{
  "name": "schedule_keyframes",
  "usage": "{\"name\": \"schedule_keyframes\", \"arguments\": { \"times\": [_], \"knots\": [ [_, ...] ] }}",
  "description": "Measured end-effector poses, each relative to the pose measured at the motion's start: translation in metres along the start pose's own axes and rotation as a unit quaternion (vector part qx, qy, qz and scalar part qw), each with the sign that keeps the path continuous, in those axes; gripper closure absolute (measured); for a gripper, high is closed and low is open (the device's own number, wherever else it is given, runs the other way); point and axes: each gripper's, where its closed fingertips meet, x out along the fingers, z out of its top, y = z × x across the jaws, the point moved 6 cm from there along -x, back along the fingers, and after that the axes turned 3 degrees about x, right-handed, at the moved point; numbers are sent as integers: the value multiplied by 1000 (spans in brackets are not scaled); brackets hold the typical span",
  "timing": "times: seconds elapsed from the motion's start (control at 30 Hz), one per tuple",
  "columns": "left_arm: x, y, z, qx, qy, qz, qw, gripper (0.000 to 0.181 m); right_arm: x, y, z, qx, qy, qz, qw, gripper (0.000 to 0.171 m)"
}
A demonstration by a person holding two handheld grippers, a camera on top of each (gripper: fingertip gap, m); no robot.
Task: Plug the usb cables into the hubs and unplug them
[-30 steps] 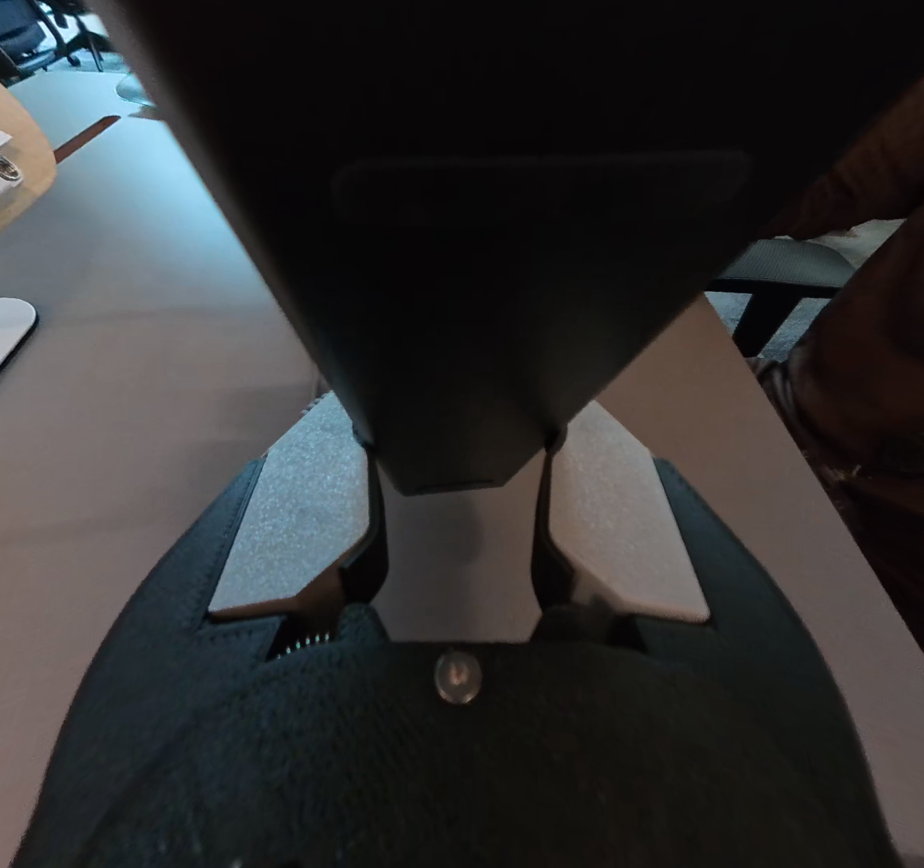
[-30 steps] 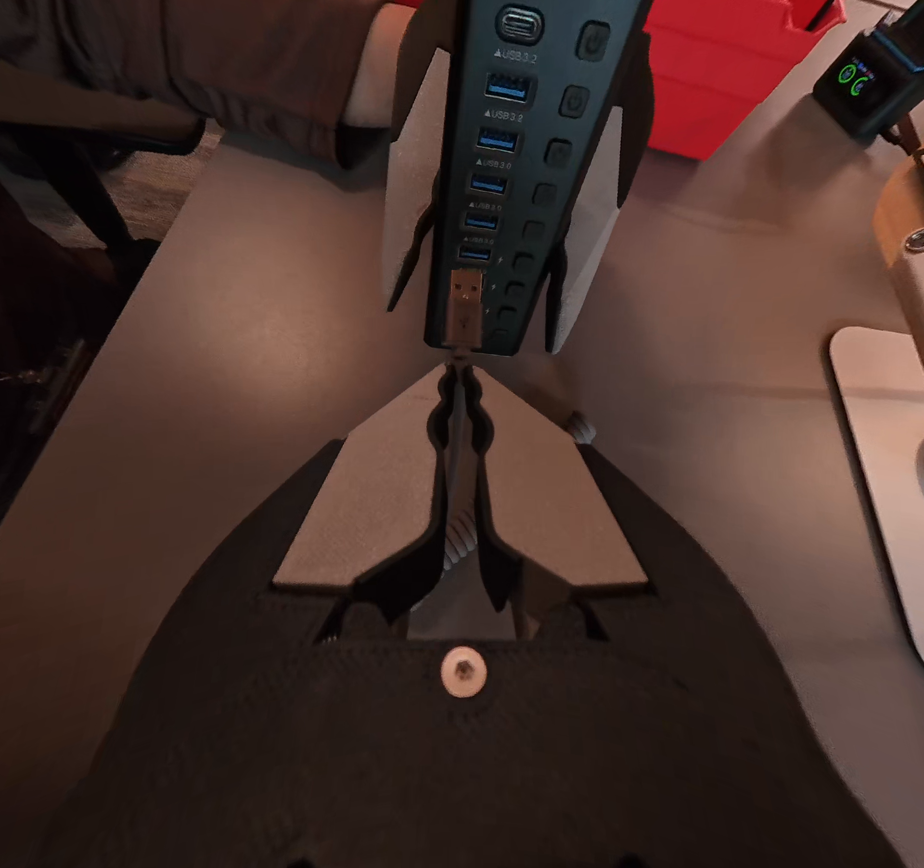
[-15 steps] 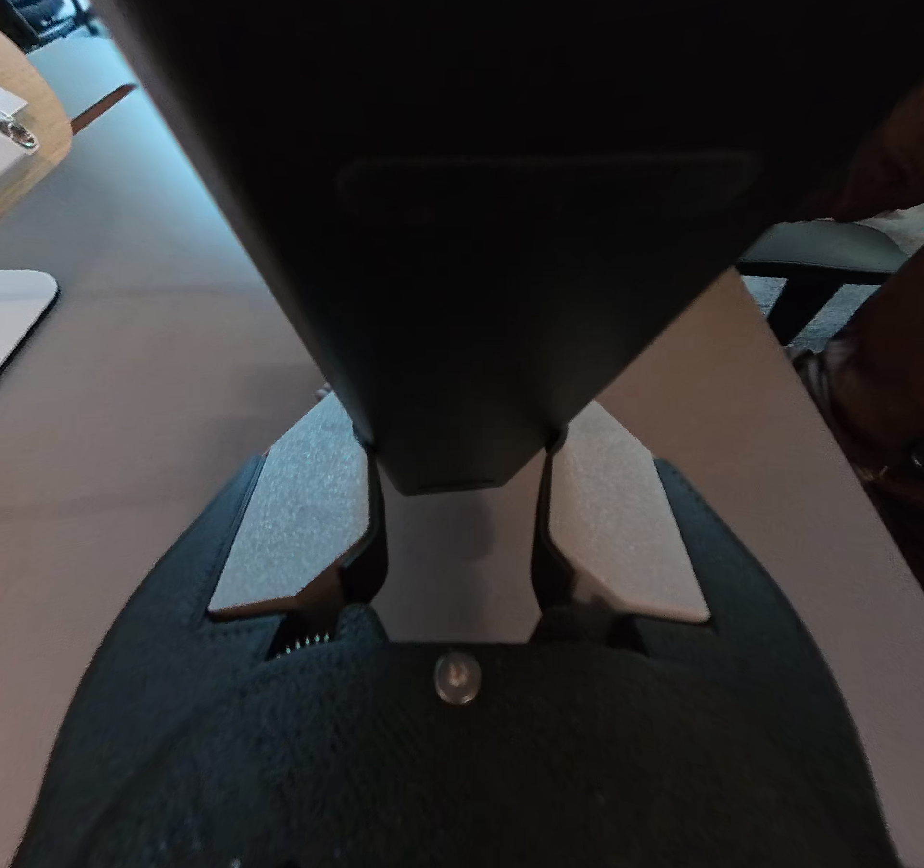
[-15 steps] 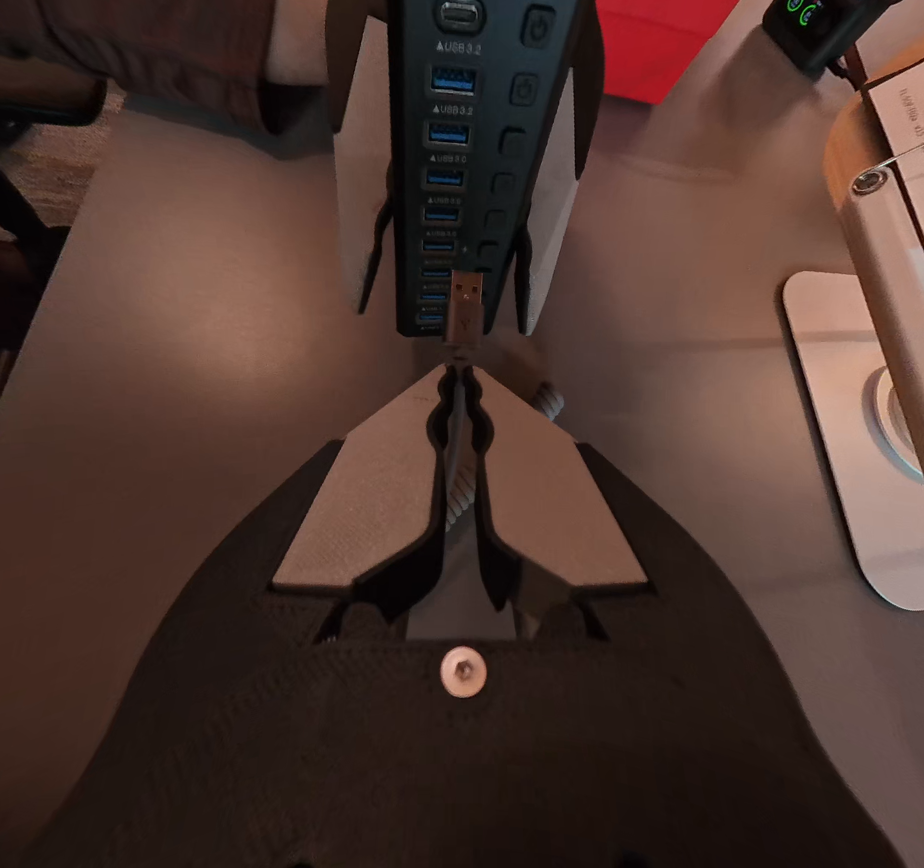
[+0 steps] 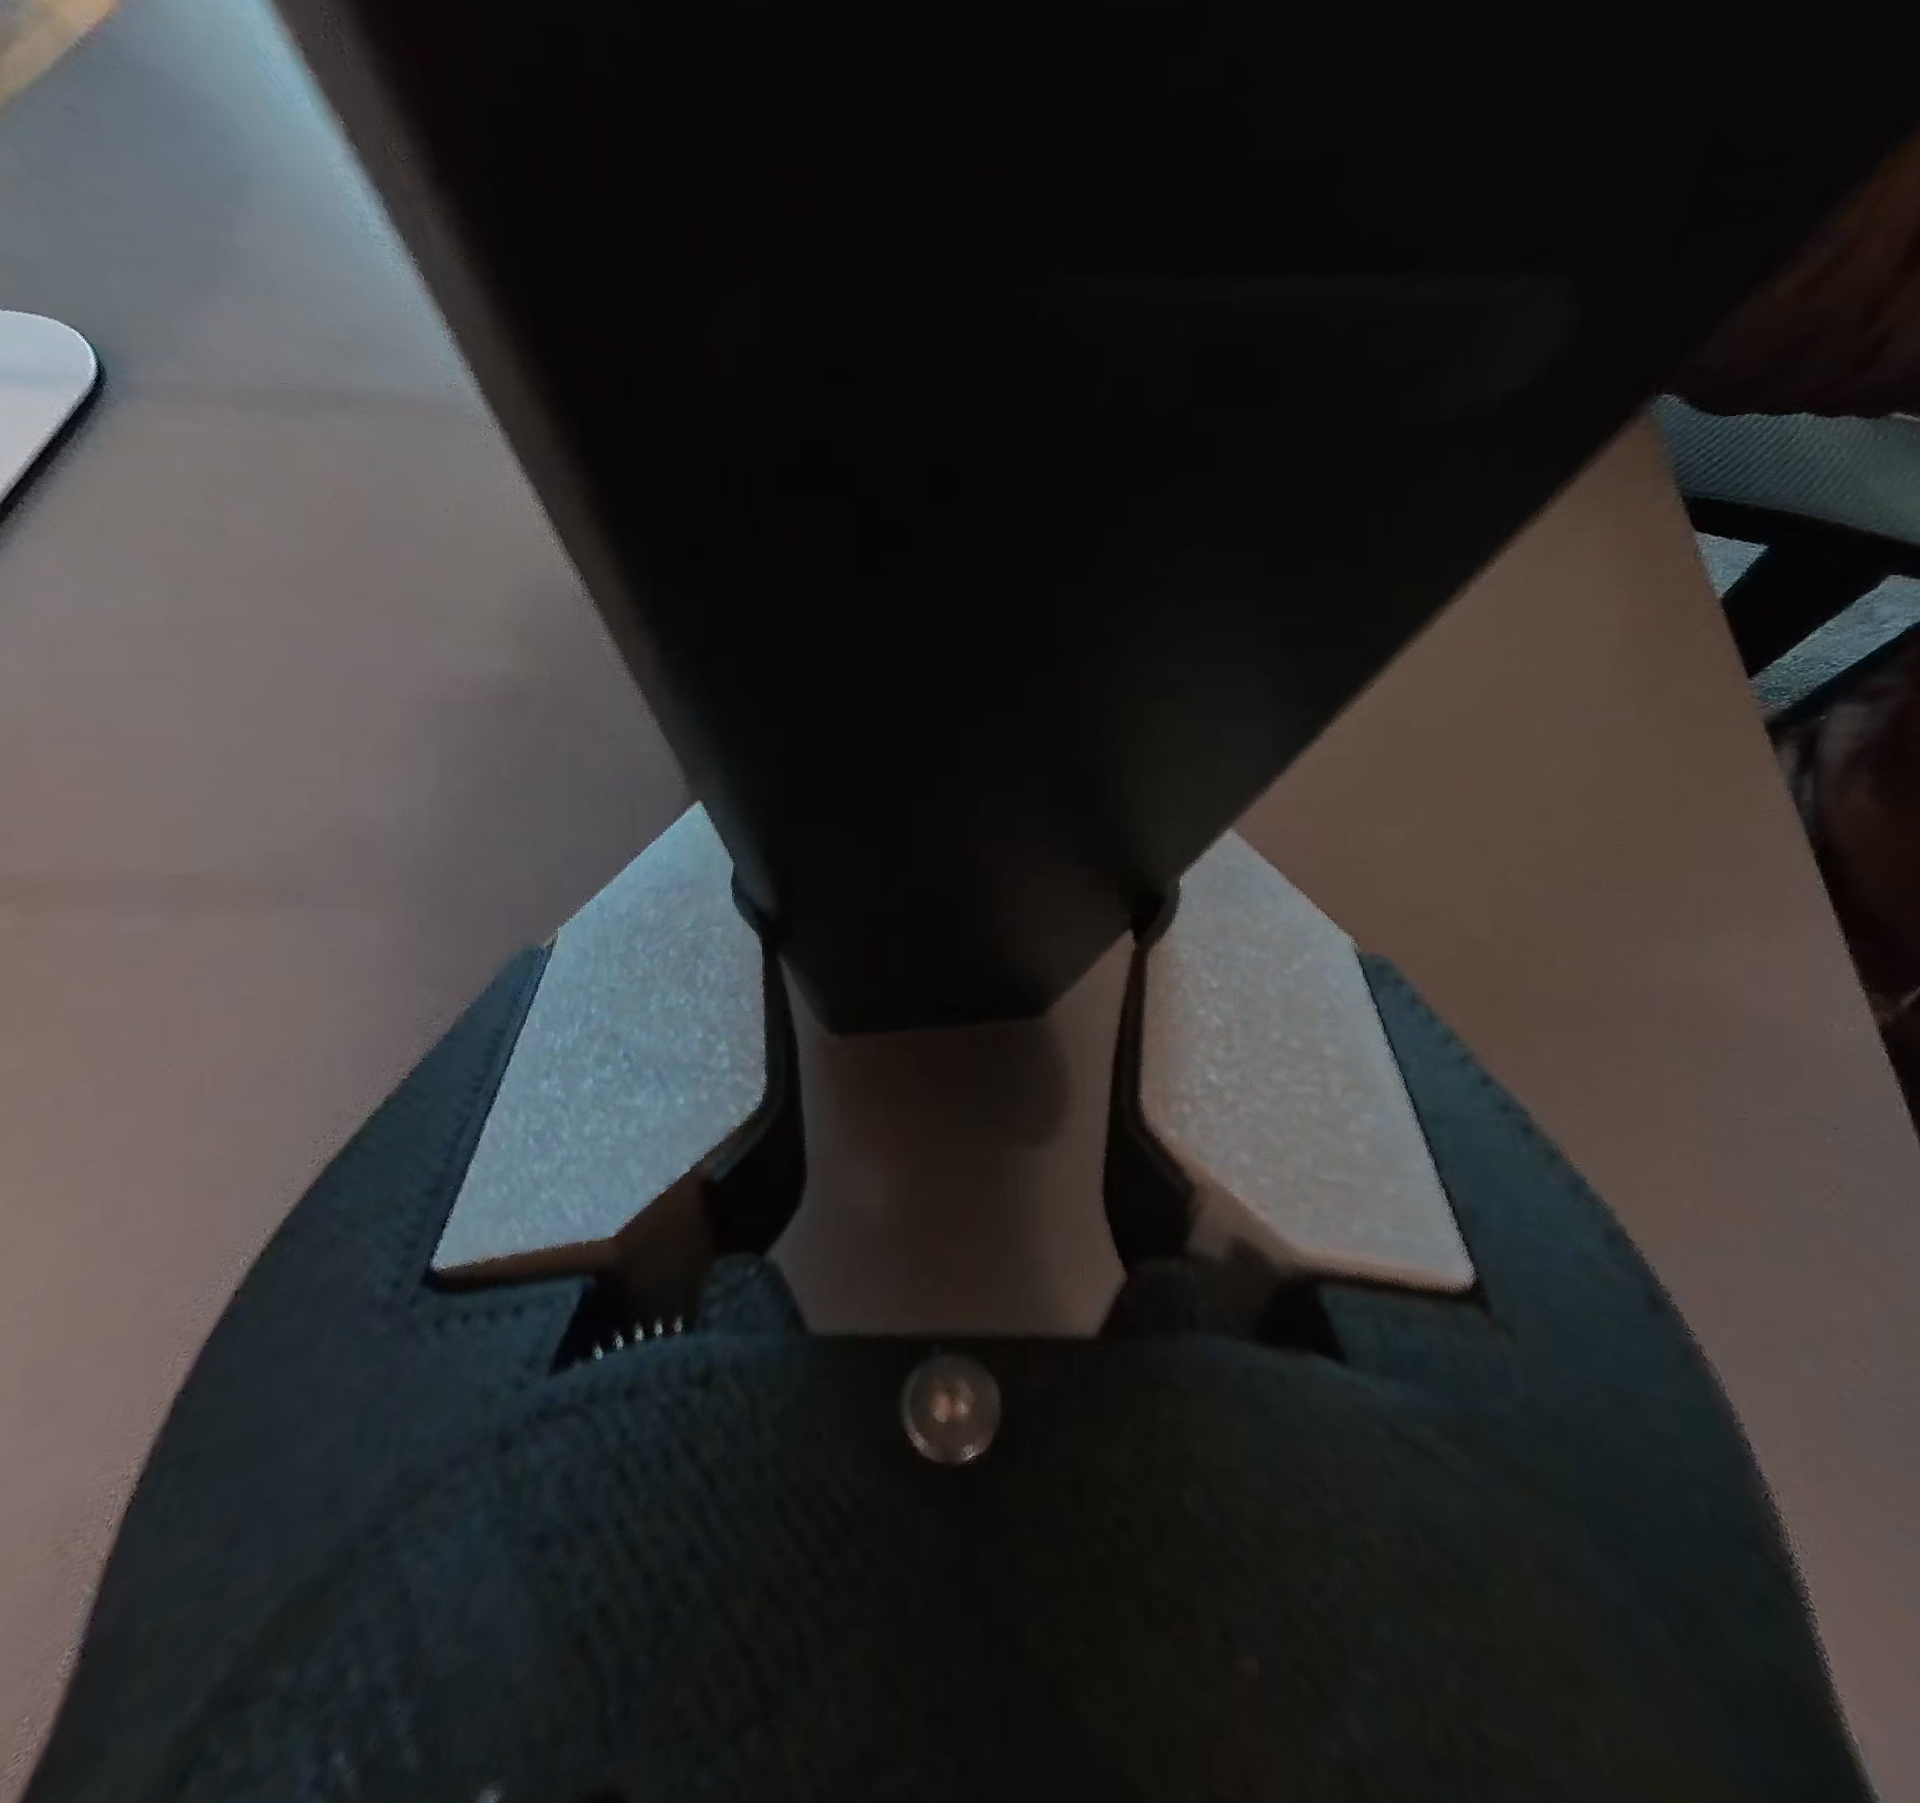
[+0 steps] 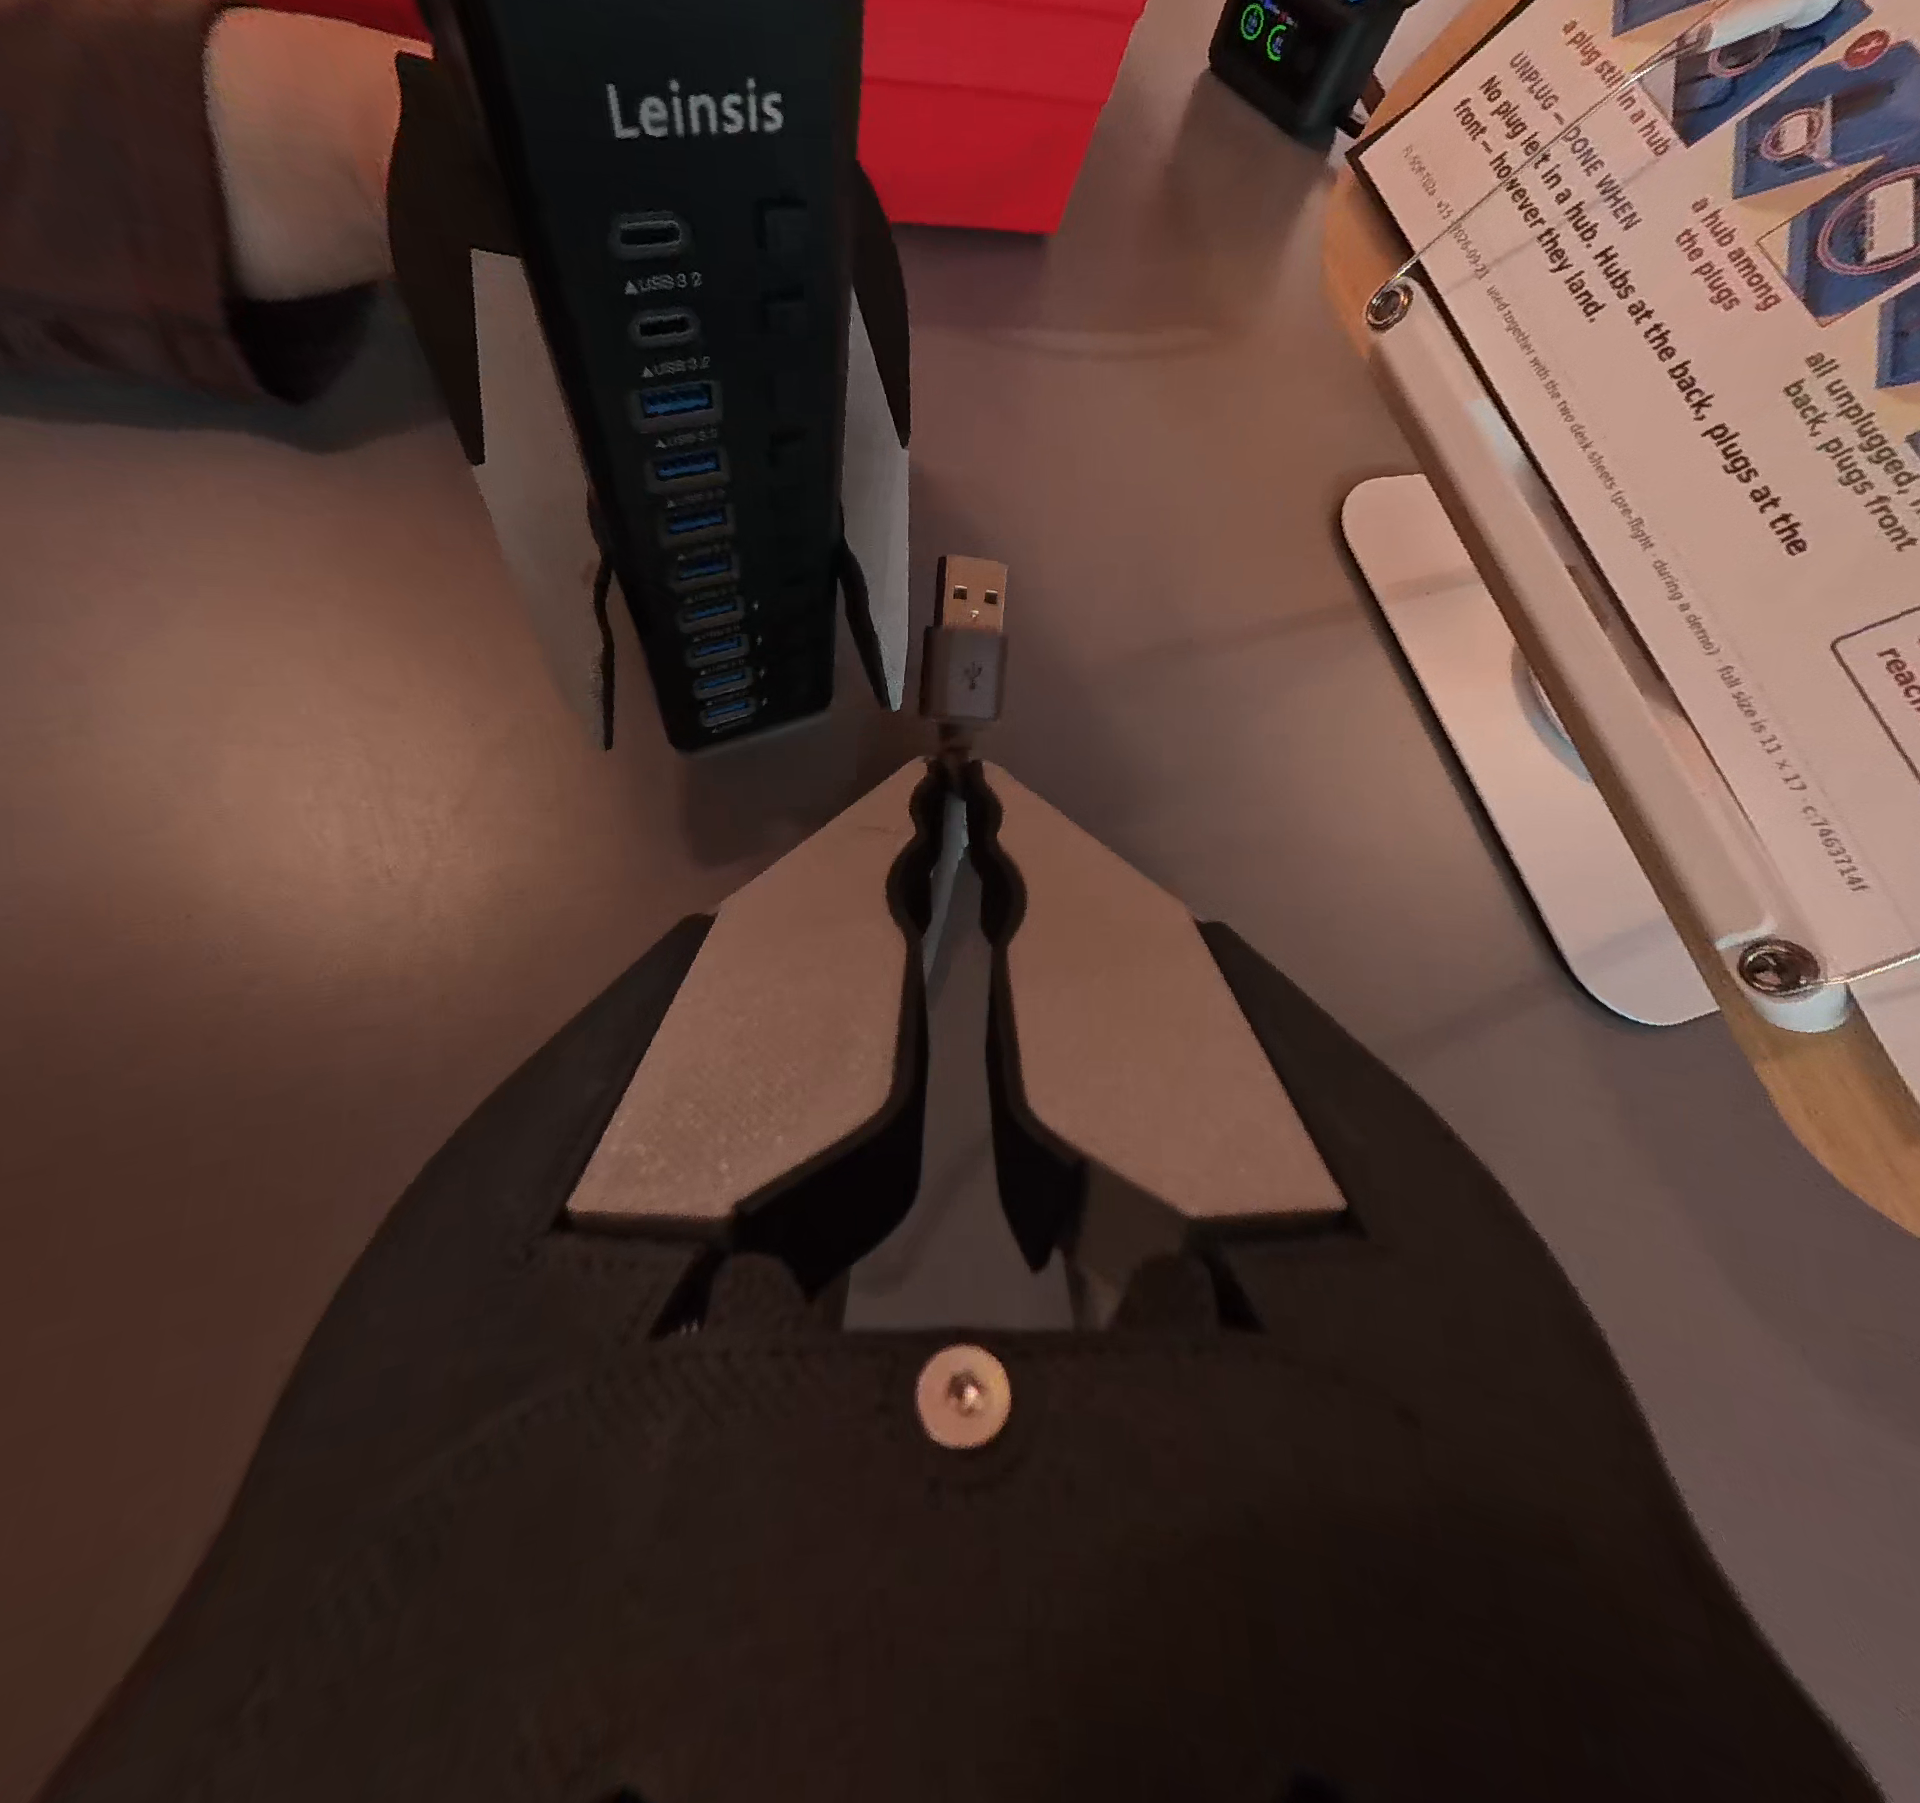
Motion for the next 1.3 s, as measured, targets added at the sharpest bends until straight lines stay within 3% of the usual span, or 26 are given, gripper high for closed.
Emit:
{"name": "schedule_keyframes", "arguments": {
  "times": [0.3,0.57,0.7,0.9,1.03,1.13,1.3],
  "knots": [
    [3,-2,1,1,4,1,1000,113,-3,-13,-4,49,-2,-16,999,171],
    [-12,6,10,-24,-40,30,998,86,-11,-25,-4,92,-18,-43,995,171],
    [-34,8,18,-20,-52,95,994,82,-22,-30,0,120,-47,-52,990,171],
    [-81,-8,23,-61,-128,203,969,81,-42,-32,16,121,-118,-84,982,171],
    [-114,-27,37,-148,-137,244,949,100,-54,-30,26,103,-154,-115,976,171],
    [-140,-47,73,-169,-143,258,940,122,-67,-29,33,85,-174,-153,969,171],
    [-132,-70,148,-130,-93,185,970,140,-85,-19,47,45,-206,-208,955,171]
  ]
}}
